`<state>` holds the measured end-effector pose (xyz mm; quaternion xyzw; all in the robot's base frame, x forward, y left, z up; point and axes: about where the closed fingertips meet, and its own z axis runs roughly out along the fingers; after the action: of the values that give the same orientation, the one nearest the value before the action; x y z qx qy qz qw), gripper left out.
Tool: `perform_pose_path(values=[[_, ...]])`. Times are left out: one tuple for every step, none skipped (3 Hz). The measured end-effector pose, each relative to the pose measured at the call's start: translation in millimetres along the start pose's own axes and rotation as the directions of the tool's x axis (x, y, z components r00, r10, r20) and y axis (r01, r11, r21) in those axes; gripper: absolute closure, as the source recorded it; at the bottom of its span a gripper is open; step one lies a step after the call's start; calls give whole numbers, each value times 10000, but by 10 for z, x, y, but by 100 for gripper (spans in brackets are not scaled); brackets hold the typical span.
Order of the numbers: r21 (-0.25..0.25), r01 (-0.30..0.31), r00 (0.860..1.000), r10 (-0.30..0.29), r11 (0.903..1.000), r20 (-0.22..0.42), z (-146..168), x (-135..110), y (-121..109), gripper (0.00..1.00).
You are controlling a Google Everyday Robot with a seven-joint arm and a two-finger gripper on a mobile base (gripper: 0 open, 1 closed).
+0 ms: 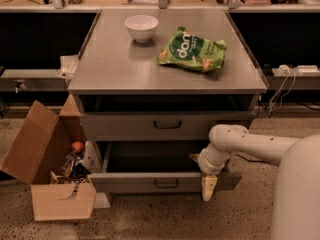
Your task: Open middle drawer
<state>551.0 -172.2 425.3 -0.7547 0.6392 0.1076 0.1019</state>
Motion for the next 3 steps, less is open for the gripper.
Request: perform_pose_path(values=[[-633, 268, 9993, -285, 9976, -258, 108, -17, 253, 0], [-1237, 405, 9969, -485, 9915, -626, 166, 8, 658, 16], [-1333, 400, 9963, -496, 9903, -698, 152, 14, 751, 38]])
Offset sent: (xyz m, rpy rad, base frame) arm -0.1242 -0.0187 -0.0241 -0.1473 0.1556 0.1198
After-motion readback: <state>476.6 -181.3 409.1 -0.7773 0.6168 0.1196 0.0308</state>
